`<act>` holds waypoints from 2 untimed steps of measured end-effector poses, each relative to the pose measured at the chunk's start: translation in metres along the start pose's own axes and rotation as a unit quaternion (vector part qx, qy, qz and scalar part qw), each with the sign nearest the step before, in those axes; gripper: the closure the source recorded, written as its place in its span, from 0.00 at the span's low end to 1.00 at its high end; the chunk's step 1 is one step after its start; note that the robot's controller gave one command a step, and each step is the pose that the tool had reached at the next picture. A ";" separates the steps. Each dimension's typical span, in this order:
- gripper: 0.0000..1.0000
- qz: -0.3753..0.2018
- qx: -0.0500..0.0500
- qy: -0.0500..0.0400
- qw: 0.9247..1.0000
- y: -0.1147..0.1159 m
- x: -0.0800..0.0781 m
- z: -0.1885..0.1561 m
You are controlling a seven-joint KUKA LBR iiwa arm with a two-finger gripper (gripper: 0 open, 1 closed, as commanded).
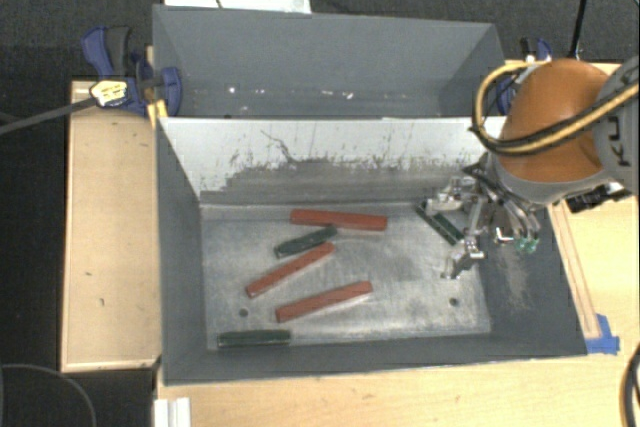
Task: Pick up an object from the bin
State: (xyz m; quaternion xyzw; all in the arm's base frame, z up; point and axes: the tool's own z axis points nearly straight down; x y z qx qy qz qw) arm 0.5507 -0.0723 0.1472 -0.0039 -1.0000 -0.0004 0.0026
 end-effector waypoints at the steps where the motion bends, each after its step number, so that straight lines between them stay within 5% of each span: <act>1: 0.00 -0.001 0.001 -0.004 1.000 0.000 -0.002 -0.004; 2: 0.00 0.018 0.001 -0.007 1.000 0.040 0.021 0.028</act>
Offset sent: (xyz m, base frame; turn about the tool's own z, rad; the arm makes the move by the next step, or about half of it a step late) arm -0.0401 0.0768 -0.0549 0.0556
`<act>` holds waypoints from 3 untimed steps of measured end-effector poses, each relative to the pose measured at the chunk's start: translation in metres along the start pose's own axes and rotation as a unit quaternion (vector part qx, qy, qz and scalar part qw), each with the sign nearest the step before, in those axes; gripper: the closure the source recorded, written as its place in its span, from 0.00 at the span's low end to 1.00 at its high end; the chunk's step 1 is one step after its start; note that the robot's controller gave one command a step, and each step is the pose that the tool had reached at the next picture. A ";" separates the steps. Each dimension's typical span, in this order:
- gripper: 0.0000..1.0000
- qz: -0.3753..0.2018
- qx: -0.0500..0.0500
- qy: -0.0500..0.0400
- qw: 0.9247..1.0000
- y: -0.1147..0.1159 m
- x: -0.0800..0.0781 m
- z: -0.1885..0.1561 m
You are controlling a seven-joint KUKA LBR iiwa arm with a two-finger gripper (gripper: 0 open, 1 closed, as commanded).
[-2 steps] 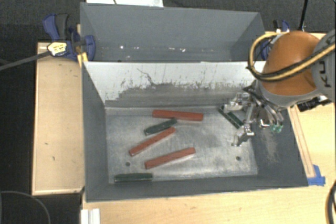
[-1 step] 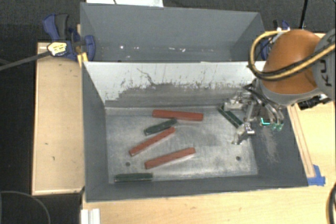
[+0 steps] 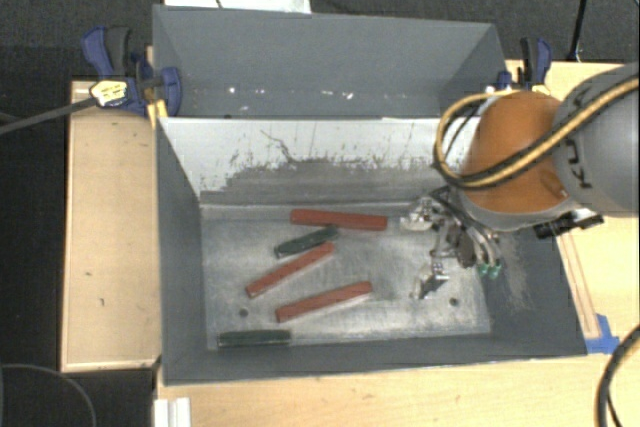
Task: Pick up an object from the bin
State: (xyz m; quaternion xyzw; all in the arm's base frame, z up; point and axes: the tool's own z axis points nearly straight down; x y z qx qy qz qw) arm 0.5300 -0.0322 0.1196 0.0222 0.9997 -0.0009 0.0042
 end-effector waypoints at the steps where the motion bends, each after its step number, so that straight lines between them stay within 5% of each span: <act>1: 1.00 -0.046 -0.001 0.003 0.999 0.053 0.002 0.031; 2: 0.00 -0.047 -0.001 0.003 0.999 0.053 0.002 0.031; 3: 0.00 -0.047 -0.001 0.003 0.999 0.053 0.002 0.031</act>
Offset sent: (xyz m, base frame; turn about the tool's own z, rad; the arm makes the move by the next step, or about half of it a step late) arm 0.0000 0.0000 0.0000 0.0000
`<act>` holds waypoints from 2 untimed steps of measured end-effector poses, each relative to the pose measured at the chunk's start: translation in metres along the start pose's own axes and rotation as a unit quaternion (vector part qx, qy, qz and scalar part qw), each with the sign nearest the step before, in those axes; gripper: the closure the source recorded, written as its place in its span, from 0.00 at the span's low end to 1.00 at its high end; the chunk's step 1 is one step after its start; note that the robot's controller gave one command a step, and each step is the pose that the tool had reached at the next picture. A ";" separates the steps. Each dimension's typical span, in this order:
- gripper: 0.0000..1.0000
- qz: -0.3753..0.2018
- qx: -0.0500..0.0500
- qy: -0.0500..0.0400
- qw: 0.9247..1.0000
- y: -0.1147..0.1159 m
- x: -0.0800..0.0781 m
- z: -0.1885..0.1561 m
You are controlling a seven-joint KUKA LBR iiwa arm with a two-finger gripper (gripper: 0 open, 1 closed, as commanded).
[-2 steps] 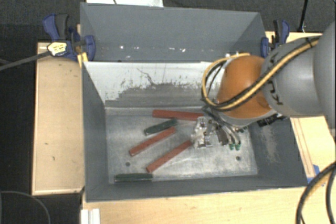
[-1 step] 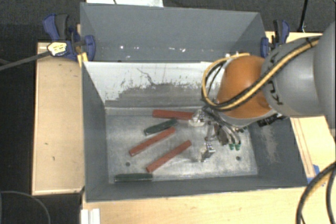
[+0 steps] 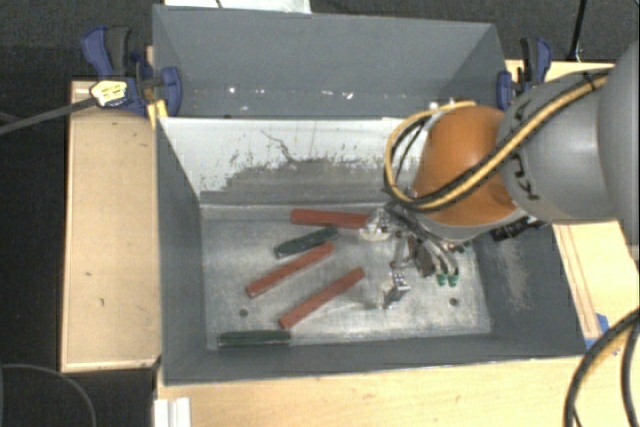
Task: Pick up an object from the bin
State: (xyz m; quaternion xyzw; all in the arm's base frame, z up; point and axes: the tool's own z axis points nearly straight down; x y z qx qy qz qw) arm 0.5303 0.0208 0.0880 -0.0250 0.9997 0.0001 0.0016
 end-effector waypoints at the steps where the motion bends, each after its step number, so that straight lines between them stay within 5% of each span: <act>1: 1.00 -0.120 -0.001 -0.002 0.993 0.073 0.021 0.013; 2: 1.00 -0.121 -0.001 -0.002 0.993 0.073 0.021 0.013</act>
Offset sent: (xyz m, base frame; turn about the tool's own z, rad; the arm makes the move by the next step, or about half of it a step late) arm 0.0000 0.0000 0.0000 0.0000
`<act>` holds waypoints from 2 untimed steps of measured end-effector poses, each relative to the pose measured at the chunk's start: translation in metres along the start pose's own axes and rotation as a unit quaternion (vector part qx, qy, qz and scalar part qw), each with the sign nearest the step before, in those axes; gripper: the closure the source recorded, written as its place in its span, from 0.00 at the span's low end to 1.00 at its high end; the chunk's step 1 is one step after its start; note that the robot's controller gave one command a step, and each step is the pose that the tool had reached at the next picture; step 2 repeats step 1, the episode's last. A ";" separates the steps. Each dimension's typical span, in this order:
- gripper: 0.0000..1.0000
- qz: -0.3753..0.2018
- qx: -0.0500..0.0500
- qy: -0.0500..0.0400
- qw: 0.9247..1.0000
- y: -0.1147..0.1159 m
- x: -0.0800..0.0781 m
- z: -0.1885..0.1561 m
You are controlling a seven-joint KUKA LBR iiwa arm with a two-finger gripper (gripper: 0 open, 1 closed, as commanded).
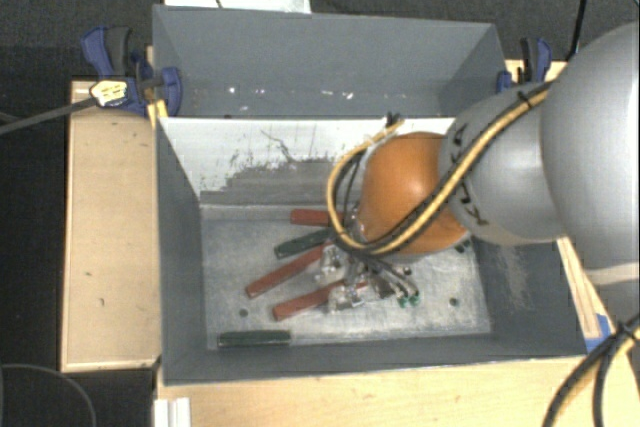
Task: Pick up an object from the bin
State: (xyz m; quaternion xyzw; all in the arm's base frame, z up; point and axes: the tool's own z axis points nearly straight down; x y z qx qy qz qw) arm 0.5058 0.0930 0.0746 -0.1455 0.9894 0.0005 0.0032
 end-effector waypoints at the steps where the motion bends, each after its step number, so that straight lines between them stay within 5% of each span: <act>1: 1.00 -0.024 0.000 0.001 1.000 -0.020 0.006 -0.158; 2: 1.00 -0.024 0.000 0.001 1.000 -0.020 0.006 -0.158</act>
Offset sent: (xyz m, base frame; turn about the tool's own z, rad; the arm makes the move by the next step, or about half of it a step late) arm 0.0000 0.0000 0.0000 0.0000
